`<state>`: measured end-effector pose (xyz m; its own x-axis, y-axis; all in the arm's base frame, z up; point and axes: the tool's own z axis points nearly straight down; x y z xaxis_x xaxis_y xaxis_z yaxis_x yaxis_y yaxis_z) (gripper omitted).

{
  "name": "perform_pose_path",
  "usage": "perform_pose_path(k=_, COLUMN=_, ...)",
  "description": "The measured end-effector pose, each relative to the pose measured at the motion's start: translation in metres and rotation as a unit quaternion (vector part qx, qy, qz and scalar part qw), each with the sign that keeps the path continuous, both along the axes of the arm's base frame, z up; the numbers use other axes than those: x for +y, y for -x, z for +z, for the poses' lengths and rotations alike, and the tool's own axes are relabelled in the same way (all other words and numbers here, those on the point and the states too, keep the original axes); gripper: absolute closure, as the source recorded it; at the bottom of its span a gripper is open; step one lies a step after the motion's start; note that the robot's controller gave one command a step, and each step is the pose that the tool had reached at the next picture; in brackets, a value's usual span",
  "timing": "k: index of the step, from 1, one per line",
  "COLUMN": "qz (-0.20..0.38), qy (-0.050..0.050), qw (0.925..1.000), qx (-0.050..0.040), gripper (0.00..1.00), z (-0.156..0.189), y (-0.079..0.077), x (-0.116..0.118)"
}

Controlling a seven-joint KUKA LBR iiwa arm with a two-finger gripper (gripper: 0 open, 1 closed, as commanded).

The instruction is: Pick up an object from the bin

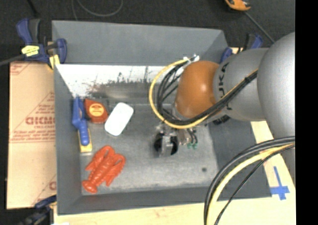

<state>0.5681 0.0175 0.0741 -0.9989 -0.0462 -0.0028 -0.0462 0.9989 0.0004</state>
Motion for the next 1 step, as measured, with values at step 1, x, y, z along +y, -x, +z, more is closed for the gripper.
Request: perform_pose_path(k=1, qz=0.033, qy=0.001, qw=0.9994, qx=0.0006, gripper=1.0, z=0.0115, y=-0.0159, x=0.0313)
